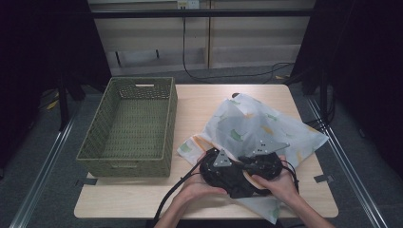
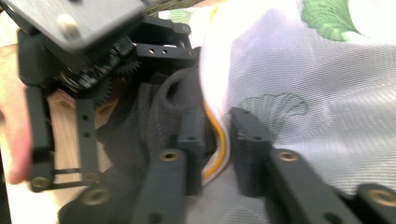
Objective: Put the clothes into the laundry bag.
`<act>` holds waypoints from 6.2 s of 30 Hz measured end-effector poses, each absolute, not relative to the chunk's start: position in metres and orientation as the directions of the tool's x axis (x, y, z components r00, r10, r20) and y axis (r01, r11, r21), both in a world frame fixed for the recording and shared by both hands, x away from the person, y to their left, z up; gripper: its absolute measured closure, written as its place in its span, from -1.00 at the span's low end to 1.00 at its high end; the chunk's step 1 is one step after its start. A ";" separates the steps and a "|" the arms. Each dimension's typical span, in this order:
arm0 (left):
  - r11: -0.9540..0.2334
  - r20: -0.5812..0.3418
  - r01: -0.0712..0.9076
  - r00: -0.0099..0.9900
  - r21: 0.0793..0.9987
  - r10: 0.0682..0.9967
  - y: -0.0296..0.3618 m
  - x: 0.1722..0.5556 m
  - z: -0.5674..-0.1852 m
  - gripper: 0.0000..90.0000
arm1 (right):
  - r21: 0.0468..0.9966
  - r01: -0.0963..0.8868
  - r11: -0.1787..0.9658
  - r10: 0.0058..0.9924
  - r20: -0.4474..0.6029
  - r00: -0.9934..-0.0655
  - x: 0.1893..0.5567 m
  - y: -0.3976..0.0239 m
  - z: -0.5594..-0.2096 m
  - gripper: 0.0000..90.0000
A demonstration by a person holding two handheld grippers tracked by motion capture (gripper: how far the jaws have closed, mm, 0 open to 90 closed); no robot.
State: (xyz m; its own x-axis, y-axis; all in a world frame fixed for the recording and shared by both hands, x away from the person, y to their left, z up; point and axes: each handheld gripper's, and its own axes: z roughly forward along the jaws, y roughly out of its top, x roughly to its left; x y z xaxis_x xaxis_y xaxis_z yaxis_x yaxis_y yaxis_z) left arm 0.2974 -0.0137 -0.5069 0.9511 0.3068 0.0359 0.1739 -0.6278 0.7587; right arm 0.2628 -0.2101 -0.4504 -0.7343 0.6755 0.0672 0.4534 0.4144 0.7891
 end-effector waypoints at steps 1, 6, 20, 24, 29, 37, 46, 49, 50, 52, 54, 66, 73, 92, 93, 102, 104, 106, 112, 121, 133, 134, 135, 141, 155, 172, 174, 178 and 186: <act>-0.637 0.057 0.165 0.948 0.753 0.312 -0.015 0.297 -0.507 -0.87 | 0.789 0.449 0.418 0.681 0.054 -0.730 0.261 -0.209 -0.449 0.54; -0.625 0.075 0.170 0.936 0.762 0.345 -0.013 0.297 -0.503 -0.38 | 0.784 0.437 0.441 0.684 0.021 -0.729 0.251 -0.213 -0.444 0.40; -0.497 -0.045 0.279 0.901 0.821 0.432 -0.015 0.305 -0.498 0.61 | 0.842 0.428 0.328 0.653 0.125 -0.747 0.256 -0.212 -0.429 0.99; -0.381 -0.097 0.320 0.860 0.867 0.502 -0.019 0.307 -0.495 0.62 | 0.852 0.415 0.320 0.636 0.132 -0.760 0.251 -0.208 -0.423 0.99; -0.221 -0.138 0.323 0.795 0.920 0.590 -0.019 0.316 -0.471 0.65 | 0.869 0.410 0.277 0.610 0.171 -0.774 0.247 -0.207 -0.413 0.99; -0.127 -0.083 0.215 0.757 0.968 0.649 -0.010 0.318 -0.420 0.66 | 0.924 0.339 0.176 0.568 0.186 -0.802 0.242 -0.206 -0.378 0.99; -0.215 0.052 0.137 0.720 0.967 0.692 0.009 0.321 -0.395 0.64 | 0.947 0.296 0.120 0.538 0.189 -0.821 0.246 -0.196 -0.359 0.99; -0.272 0.065 0.163 0.740 0.948 0.670 0.004 0.328 -0.427 0.63 | 0.925 0.347 0.154 0.556 0.209 -0.804 0.253 -0.195 -0.377 0.99; -0.299 0.081 0.166 0.742 0.939 0.666 0.002 0.329 -0.433 0.63 | 0.913 0.372 0.165 0.560 0.224 -0.797 0.255 -0.195 -0.385 0.99; -0.325 0.082 0.175 0.762 0.929 0.643 -0.003 0.330 -0.448 0.63 | 0.896 0.402 0.186 0.567 0.236 -0.789 0.256 -0.196 -0.398 0.99; -0.339 0.065 0.193 0.782 0.921 0.620 -0.007 0.332 -0.460 0.62 | 0.880 0.428 0.207 0.573 0.245 -0.782 0.256 -0.197 -0.408 0.99; -0.440 0.015 0.271 0.838 0.856 0.546 -0.024 0.338 -0.496 0.60 | 0.831 0.485 0.271 0.559 0.275 -0.783 0.252 -0.198 -0.439 0.99; -0.461 0.002 0.293 0.842 0.838 0.539 -0.026 0.339 -0.503 0.54 | 0.815 0.502 0.288 0.557 0.284 -0.780 0.254 -0.198 -0.446 0.99; -0.398 -0.072 0.309 0.858 0.864 0.509 0.046 0.310 -0.484 -0.53 | 0.836 0.485 0.257 0.606 0.252 -0.755 0.261 -0.208 -0.441 0.99; -0.404 -0.064 0.306 0.856 0.862 0.513 0.048 0.310 -0.483 -0.55 | 0.837 0.484 0.255 0.606 0.252 -0.755 0.261 -0.208 -0.441 0.99; -0.417 -0.107 0.365 0.844 0.833 0.525 0.025 0.337 -0.501 -0.38 | 0.859 0.460 0.226 0.589 0.256 -0.766 0.259 -0.205 -0.429 0.99; -0.403 -0.097 0.348 0.845 0.846 0.525 0.017 0.338 -0.502 0.14 | 0.867 0.444 0.226 0.576 0.249 -0.779 0.257 -0.202 -0.424 0.99; -0.386 -0.097 0.344 0.840 0.856 0.534 0.011 0.339 -0.500 0.62 | 0.871 0.438 0.222 0.567 0.250 -0.785 0.255 -0.200 -0.420 0.99; -0.209 -0.182 0.349 0.810 0.914 0.558 0.013 0.339 -0.479 0.86 | 0.876 0.433 0.213 0.563 0.253 -0.787 0.255 -0.199 -0.417 0.99; -0.098 -0.095 0.192 0.790 0.976 0.606 0.010 0.326 -0.416 0.87 | 0.918 0.376 0.124 0.484 0.275 -0.830 0.245 -0.199 -0.381 0.99; -0.260 -0.124 0.342 0.787 0.903 0.604 -0.005 0.360 -0.483 0.81 | 0.860 0.470 0.199 0.535 0.307 -0.787 0.260 -0.200 -0.423 0.99; -0.276 -0.118 0.346 0.788 0.897 0.605 -0.006 0.361 -0.487 0.80 | 0.850 0.484 0.209 0.535 0.315 -0.784 0.261 -0.199 -0.428 0.99; -0.286 -0.108 0.344 0.787 0.894 0.608 -0.006 0.361 -0.489 0.80 | 0.841 0.493 0.222 0.536 0.317 -0.782 0.261 -0.198 -0.432 0.99; -0.339 -0.108 0.380 0.787 0.861 0.607 0.001 0.360 -0.492 0.51 | 0.828 0.496 0.261 0.558 0.290 -0.778 0.264 -0.197 -0.443 0.99; -0.477 -0.033 0.357 0.827 0.803 0.562 0.047 0.313 -0.487 -0.41 | 0.812 0.517 0.272 0.615 0.267 -0.742 0.271 -0.207 -0.451 0.98; -0.586 -0.029 0.310 0.898 0.749 0.439 0.037 0.317 -0.506 0.52 | 0.831 0.468 0.301 0.569 0.238 -0.787 0.274 -0.175 -0.437 0.97; -0.588 -0.029 0.300 0.905 0.752 0.425 0.037 0.316 -0.506 0.80 | 0.814 0.485 0.320 0.580 0.237 -0.780 0.277 -0.172 -0.444 0.97; -0.582 -0.045 0.313 0.903 0.751 0.427 0.039 0.318 -0.506 1.00 | 0.791 0.515 0.331 0.602 0.244 -0.761 0.283 -0.175 -0.457 0.97; -0.605 -0.046 0.283 0.925 0.744 0.377 0.033 0.300 -0.503 1.00 | 0.772 0.502 0.390 0.649 0.157 -0.745 0.288 -0.184 -0.466 0.97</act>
State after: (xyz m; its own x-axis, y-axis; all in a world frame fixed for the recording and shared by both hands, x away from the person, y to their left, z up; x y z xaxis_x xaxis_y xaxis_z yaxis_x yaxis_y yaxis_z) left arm 0.3002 0.0334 -0.5028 0.9250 0.3771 -0.0458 0.2835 -0.6049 0.7442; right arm 0.2879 -0.1839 -0.4665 -0.7445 0.6490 0.1565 0.5021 0.3898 0.7720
